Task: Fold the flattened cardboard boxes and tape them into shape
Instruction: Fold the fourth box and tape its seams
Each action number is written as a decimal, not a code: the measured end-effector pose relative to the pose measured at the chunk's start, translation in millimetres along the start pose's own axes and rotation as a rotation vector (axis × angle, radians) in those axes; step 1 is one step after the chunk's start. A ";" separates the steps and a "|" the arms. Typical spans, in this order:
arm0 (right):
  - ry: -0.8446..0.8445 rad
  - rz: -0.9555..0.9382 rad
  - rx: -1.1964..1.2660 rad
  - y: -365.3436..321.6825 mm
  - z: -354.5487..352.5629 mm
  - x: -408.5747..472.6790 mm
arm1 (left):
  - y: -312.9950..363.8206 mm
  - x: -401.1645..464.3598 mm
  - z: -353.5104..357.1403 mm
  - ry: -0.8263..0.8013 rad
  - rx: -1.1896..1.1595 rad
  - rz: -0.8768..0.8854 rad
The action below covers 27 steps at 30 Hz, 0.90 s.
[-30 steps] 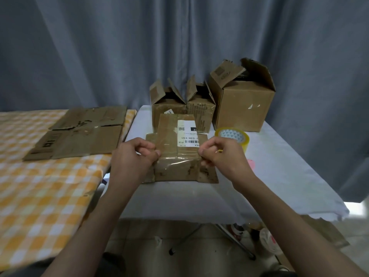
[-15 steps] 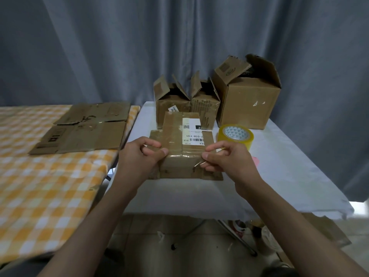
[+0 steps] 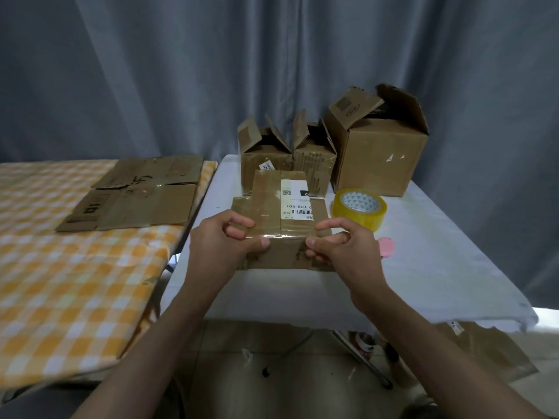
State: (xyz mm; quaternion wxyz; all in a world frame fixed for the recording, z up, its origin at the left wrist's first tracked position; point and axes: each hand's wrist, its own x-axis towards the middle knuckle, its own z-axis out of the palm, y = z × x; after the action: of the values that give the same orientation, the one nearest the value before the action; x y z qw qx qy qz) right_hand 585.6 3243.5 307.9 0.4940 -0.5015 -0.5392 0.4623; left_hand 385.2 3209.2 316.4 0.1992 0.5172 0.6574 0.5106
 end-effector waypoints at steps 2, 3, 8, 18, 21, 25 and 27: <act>0.007 -0.012 -0.033 0.5 0.1 0.7 | -0.6 0.3 0.9 0.003 0.008 0.014; 0.000 -0.009 -0.041 0.2 -0.7 1.2 | -0.7 0.5 0.5 0.000 0.011 0.022; -0.036 -0.017 -0.077 -1.2 -5.7 3.7 | -2.6 3.4 -2.8 -0.039 0.019 0.046; -0.159 -0.677 -0.693 8.9 -5.7 9.8 | -5.3 2.4 1.9 -0.017 0.326 0.444; -0.153 -0.626 -0.676 3.5 -5.5 10.9 | -7.2 1.4 7.4 -0.012 0.361 0.495; -0.196 -0.544 -0.625 -6.9 -13.2 14.1 | -2.6 1.2 23.9 0.086 0.463 0.451; -0.277 -0.513 -0.631 -9.6 -20.0 17.8 | -2.1 2.2 29.7 0.116 0.506 0.458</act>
State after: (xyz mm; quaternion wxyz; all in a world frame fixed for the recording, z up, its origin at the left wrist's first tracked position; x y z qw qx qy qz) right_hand 604.6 3260.7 320.3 0.3382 -0.4109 -0.8226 0.2000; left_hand 406.8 3225.0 303.3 -0.0927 0.6545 0.6404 0.3912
